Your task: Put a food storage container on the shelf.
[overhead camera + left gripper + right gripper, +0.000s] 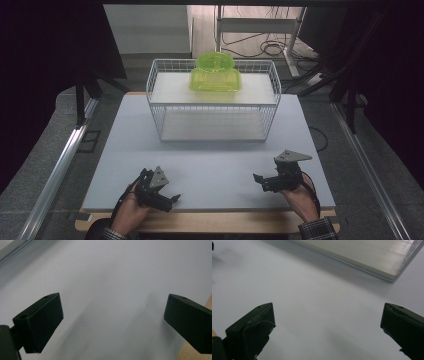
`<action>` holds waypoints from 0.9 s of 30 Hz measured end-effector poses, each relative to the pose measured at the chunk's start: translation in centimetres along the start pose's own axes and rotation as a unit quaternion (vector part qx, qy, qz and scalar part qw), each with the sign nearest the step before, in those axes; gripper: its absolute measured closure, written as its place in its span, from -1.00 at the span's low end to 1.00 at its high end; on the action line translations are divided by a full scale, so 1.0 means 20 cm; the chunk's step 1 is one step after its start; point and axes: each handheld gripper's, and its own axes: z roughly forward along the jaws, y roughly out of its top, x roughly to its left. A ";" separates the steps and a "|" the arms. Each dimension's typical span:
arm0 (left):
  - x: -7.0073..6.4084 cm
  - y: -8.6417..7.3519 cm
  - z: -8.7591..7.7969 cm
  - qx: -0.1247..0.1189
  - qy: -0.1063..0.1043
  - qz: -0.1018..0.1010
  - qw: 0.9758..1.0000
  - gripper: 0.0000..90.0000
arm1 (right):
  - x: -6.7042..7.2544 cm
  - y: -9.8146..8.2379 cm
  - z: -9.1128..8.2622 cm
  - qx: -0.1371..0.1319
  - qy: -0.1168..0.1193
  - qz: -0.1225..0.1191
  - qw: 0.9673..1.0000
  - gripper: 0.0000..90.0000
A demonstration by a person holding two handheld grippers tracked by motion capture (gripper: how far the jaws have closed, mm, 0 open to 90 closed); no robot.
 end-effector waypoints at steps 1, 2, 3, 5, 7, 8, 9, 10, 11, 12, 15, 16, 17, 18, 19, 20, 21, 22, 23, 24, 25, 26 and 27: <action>0.00 0.00 0.00 0.000 0.000 0.000 1.000 -0.95 | 0.00 -0.01 0.00 0.002 -0.002 -0.001 1.000 -1.00; 0.00 0.00 0.00 0.000 0.000 0.000 1.000 -0.95 | 0.00 -0.02 0.00 0.003 -0.002 -0.001 1.000 -1.00; 0.00 0.00 0.00 0.000 0.000 0.000 1.000 -0.95 | 0.00 -0.02 0.00 0.004 -0.002 0.000 1.000 -1.00; 0.00 0.00 0.00 0.001 -0.001 0.000 1.000 -0.95 | 0.00 -0.04 0.01 0.005 -0.001 0.001 1.000 -1.00; 0.00 0.00 0.00 0.002 -0.001 0.000 1.000 -0.95 | 0.00 -0.05 0.02 0.009 -0.001 0.001 1.000 -1.00; 0.00 0.00 0.00 0.002 -0.001 0.001 1.000 -0.95 | 0.01 -0.06 0.02 0.010 -0.001 0.001 1.000 -1.00; 0.00 0.00 0.00 0.003 -0.001 0.001 1.000 -0.95 | 0.01 -0.06 0.02 0.011 0.000 0.000 1.000 -1.00; 0.00 0.00 0.01 0.003 -0.002 0.001 1.000 -0.95 | 0.01 -0.07 0.03 0.013 0.000 0.000 1.000 -1.00; -0.01 0.00 0.01 0.004 -0.002 0.002 1.000 -0.95 | 0.01 -0.07 0.03 0.016 -0.001 -0.002 1.000 -1.00; -0.01 0.00 0.01 0.004 -0.003 0.002 1.000 -0.95 | 0.01 -0.08 0.04 0.018 0.000 -0.001 1.000 -1.00; -0.01 0.00 0.01 0.005 -0.005 0.005 1.000 -0.96 | 0.00 -0.10 0.06 0.026 0.000 -0.003 1.000 -1.00; -0.01 0.00 0.01 0.006 -0.005 0.006 1.000 -0.96 | 0.00 -0.10 0.06 0.027 0.000 -0.003 1.000 -1.00; -0.01 0.00 0.01 0.006 -0.005 0.007 1.000 -0.96 | 0.00 -0.11 0.07 0.029 0.001 -0.002 1.000 -1.00; -0.01 0.00 0.01 0.007 -0.005 0.008 1.000 -0.96 | 0.00 -0.11 0.08 0.033 0.003 0.000 0.999 -1.00; -0.01 0.00 0.02 0.007 -0.006 0.008 1.000 -0.96 | 0.00 -0.11 0.08 0.035 0.004 -0.002 0.999 -1.00; -0.02 0.00 0.02 0.007 -0.006 0.009 1.000 -0.96 | 0.00 -0.12 0.09 0.038 0.003 -0.005 0.999 -1.00; -0.02 0.00 0.02 0.007 -0.005 0.009 1.000 -0.96 | 0.00 -0.12 0.09 0.039 0.003 -0.005 0.999 -1.00; -0.02 0.00 0.02 0.007 -0.005 0.009 1.000 -0.96 | 0.00 -0.12 0.09 0.041 0.003 -0.008 0.999 -1.00; -0.02 0.00 0.02 0.007 -0.005 0.009 1.000 -0.96 | 0.00 -0.12 0.09 0.043 0.003 -0.008 0.999 -1.00; -0.02 0.00 0.01 0.006 -0.005 0.009 1.000 -0.96 | 0.00 -0.12 0.09 0.044 0.002 -0.007 0.999 -1.00; -0.01 0.00 0.01 0.006 -0.005 0.009 1.000 -0.96 | 0.00 -0.12 0.10 0.046 0.003 -0.005 0.999 -1.00; -0.01 0.00 0.01 0.006 -0.004 0.009 1.000 -0.96 | 0.00 -0.12 0.10 0.048 0.003 -0.005 0.999 -1.00; -0.01 0.00 0.01 0.006 -0.004 0.008 1.000 -0.96 | 0.00 -0.12 0.10 0.049 0.003 -0.005 0.999 -1.00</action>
